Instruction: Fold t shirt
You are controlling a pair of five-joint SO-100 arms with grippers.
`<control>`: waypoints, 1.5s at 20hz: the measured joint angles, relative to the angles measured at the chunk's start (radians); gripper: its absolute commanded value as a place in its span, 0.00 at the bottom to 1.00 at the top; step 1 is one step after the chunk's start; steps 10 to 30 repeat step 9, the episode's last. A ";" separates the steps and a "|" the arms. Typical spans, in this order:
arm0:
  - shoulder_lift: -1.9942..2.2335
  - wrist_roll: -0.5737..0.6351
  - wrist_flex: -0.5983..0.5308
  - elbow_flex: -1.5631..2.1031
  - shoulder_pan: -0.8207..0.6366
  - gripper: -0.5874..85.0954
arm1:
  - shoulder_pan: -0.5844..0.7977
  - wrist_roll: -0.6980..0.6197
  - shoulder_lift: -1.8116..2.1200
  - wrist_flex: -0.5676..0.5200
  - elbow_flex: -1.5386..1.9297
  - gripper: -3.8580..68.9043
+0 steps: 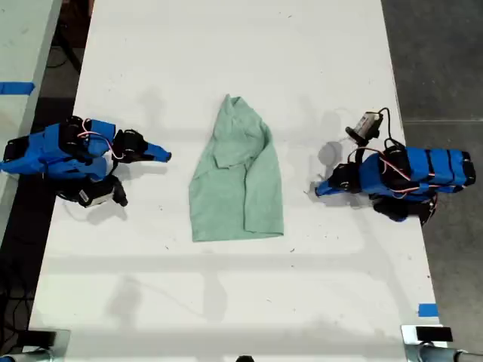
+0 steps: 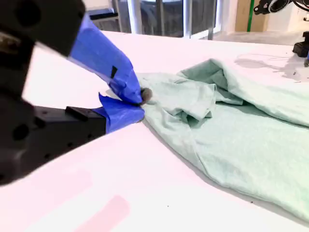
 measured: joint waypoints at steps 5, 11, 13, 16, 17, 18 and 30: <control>0.000 0.000 0.000 0.000 0.000 0.01 | 0.000 0.000 0.000 0.000 0.000 0.07; 0.000 0.000 0.000 0.000 0.000 0.01 | 0.000 0.008 0.000 0.000 0.000 0.07; 0.000 0.000 0.000 0.000 0.000 0.01 | 0.000 0.008 0.000 0.000 0.000 0.07; 0.000 0.000 0.000 0.000 0.000 0.01 | 0.000 0.008 0.000 0.000 0.000 0.07; 0.000 0.000 0.000 0.000 0.000 0.01 | 0.000 0.008 0.000 0.000 0.000 0.07; 0.000 0.000 0.000 0.000 0.000 0.01 | 0.000 0.008 0.000 0.000 0.000 0.07; 0.000 0.000 0.000 0.000 0.000 0.01 | 0.000 0.008 0.000 0.000 0.000 0.07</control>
